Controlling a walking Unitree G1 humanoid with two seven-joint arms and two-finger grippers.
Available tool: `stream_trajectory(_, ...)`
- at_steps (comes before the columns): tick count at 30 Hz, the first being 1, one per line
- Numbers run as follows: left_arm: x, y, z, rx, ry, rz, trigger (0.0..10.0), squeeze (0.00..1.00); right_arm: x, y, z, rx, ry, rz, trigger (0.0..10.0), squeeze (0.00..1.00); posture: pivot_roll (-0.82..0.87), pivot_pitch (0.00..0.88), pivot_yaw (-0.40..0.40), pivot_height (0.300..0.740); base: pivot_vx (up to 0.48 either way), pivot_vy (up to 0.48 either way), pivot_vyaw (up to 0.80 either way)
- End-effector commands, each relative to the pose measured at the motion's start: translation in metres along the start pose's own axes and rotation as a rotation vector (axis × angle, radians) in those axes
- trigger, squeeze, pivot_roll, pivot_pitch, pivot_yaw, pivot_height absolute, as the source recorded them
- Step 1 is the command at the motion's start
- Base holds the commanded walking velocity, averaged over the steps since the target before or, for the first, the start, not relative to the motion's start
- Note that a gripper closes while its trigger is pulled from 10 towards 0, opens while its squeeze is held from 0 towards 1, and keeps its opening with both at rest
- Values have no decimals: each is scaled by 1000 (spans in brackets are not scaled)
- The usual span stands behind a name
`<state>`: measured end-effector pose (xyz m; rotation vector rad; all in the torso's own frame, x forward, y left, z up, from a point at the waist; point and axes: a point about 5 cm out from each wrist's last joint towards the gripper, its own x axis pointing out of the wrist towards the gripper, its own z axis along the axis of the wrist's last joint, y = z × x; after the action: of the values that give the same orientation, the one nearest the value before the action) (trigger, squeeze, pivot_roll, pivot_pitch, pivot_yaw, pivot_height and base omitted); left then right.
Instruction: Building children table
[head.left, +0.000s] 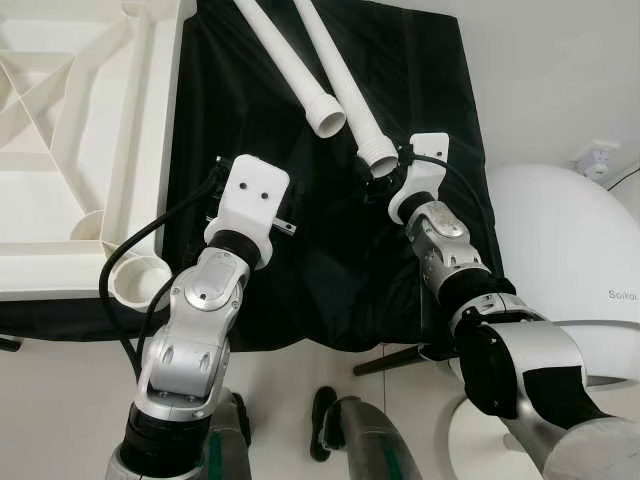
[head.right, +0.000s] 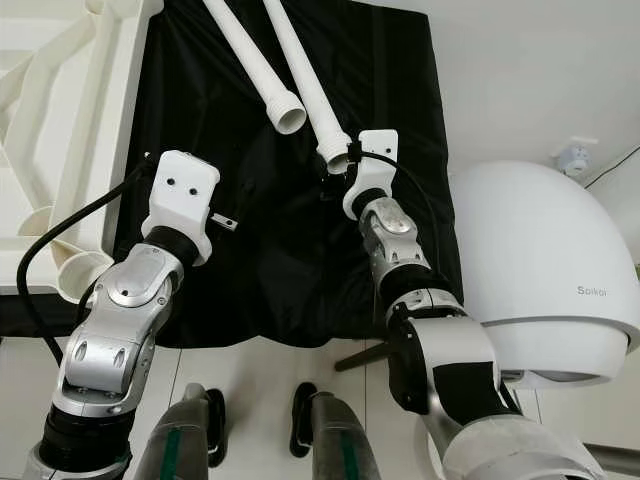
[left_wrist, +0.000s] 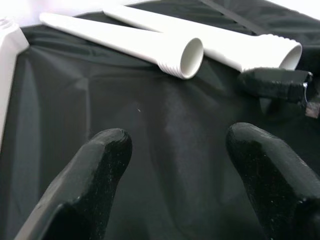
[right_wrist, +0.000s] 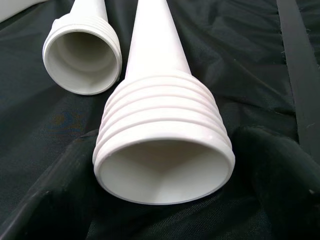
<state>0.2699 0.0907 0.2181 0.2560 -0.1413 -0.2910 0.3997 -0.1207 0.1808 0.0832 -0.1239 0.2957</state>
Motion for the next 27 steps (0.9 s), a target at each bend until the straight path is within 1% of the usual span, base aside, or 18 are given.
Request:
stream_trajectory(1, -3, -5, 2, 3, -1, -58, 10000, 0, -2, -2, -4, -6, 15, -8, 10000, 0, 162, 262, -98, 740, 0, 0, 0)
stream_trajectory(7, -2, -5, 3, 7, 3, -57, 10000, 0, 1, 0, 1, -9, 0, 7, 10000, 0, 162, 261, -98, 740, 0, 0, 0)
stream_trajectory(8, -2, -5, 3, 10, 5, -55, 10000, 0, 3, 2, 2, -15, -5, 14, 2039, 0, 162, 262, -99, 740, 0, 0, 0)
stream_trajectory(11, -2, -5, 4, 12, 6, -54, 10000, 0, 3, 3, 2, -15, -6, 17, 2039, 0, 162, 262, -99, 740, 0, 0, 0)
stream_trajectory(12, -2, -5, 4, 13, 6, -53, 10000, 0, 3, 3, 2, -10, -3, 19, 0, 0, 162, 262, -99, 740, 0, 0, 0)
stream_trajectory(16, -1, -5, 4, 16, 6, -54, 10000, 0, 3, 3, 2, -5, -1, 20, 0, 0, 151, 257, -98, 740, 0, 0, 0)
stream_trajectory(20, 2, -4, 3, 22, 8, -56, 10000, 0, 1, -2, 2, -7, -5, 16, 0, 0, 139, 248, -96, 740, 0, 0, 0)
stream_trajectory(21, 4, -4, 4, 22, 8, -60, 10000, 0, 0, -6, 2, -7, -13, 3, 0, 0, 134, 242, -95, 740, 0, 0, 0)
stream_trajectory(23, 5, -4, 4, 21, 9, -63, 10000, 0, -2, -9, 2, -7, -17, -6, 0, 0, 132, 239, -94, 740, 0, 0, 0)
stream_trajectory(25, 5, -4, 4, 21, 9, -63, 10000, 0, -2, -9, 2, -7, -17, -6, 0, 0, 132, 239, -94, 740, 0, 0, 0)
stream_trajectory(26, 7, -4, 5, 6, 4, -73, 10000, 0, -4, -14, 3, 9, -43, -19, 10000, 0, 125, 231, -90, 740, 0, 0, 0)
stream_trajectory(27, 9, -4, 6, -5, -4, -84, 10000, 0, -7, -19, 5, 43, -82, -28, 10000, 0, 117, 219, -86, 740, 0, 0, 0)
